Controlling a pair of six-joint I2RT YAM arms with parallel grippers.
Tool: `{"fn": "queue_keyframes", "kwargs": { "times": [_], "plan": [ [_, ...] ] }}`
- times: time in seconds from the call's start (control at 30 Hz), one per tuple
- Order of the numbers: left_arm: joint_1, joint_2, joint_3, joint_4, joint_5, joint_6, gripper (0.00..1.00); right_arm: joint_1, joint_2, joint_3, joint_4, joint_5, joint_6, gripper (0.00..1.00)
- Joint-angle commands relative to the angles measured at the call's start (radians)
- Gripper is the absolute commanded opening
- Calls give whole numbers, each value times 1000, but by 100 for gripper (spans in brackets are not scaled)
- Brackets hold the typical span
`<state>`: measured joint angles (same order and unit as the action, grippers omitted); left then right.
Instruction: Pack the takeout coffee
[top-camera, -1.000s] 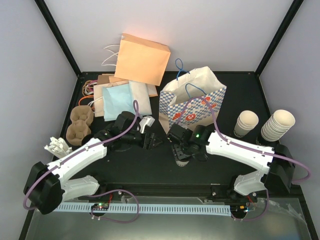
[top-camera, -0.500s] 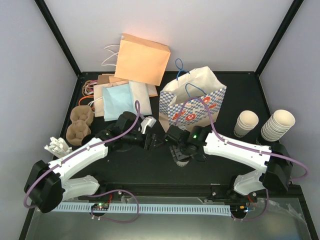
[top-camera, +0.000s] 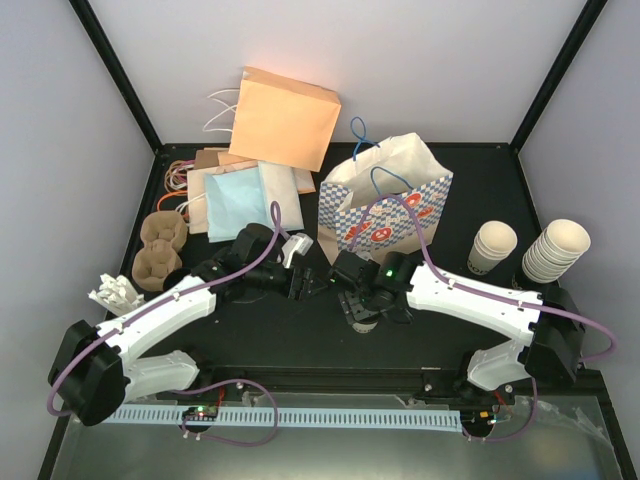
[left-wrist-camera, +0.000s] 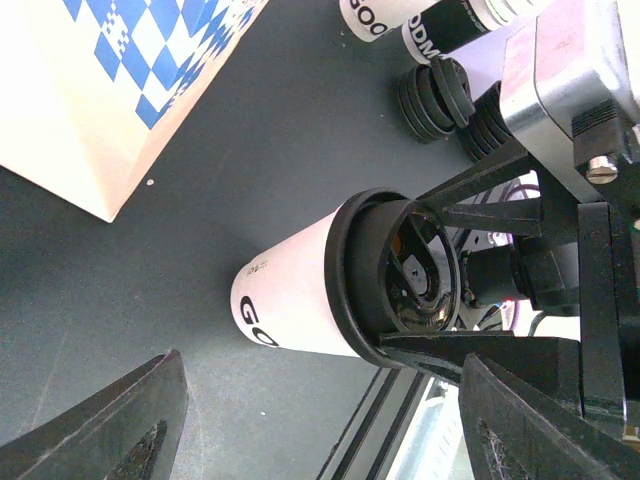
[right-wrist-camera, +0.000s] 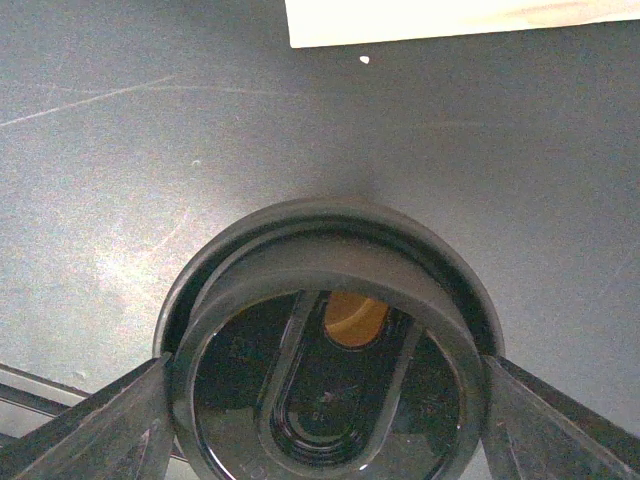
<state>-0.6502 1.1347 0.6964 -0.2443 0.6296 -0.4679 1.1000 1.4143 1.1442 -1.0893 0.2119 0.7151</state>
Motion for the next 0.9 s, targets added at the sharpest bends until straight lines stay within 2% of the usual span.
{"fn": "queue_keyframes", "kwargs": {
  "times": [0.0, 0.6, 0.77, 0.87],
  "plan": [
    [-6, 6, 5, 19, 18, 2, 77, 9, 15, 20, -8, 18, -3, 82],
    [-7, 16, 4, 13, 28, 12, 77, 9, 16, -17, 38, -54, -13, 81],
    [-10, 23, 6, 19, 34, 11, 77, 9, 5, 15, 1, -14, -5, 81],
    [-12, 29, 11, 21, 36, 9, 77, 9, -6, 38, -14, -7, -14, 84]
  ]
}}
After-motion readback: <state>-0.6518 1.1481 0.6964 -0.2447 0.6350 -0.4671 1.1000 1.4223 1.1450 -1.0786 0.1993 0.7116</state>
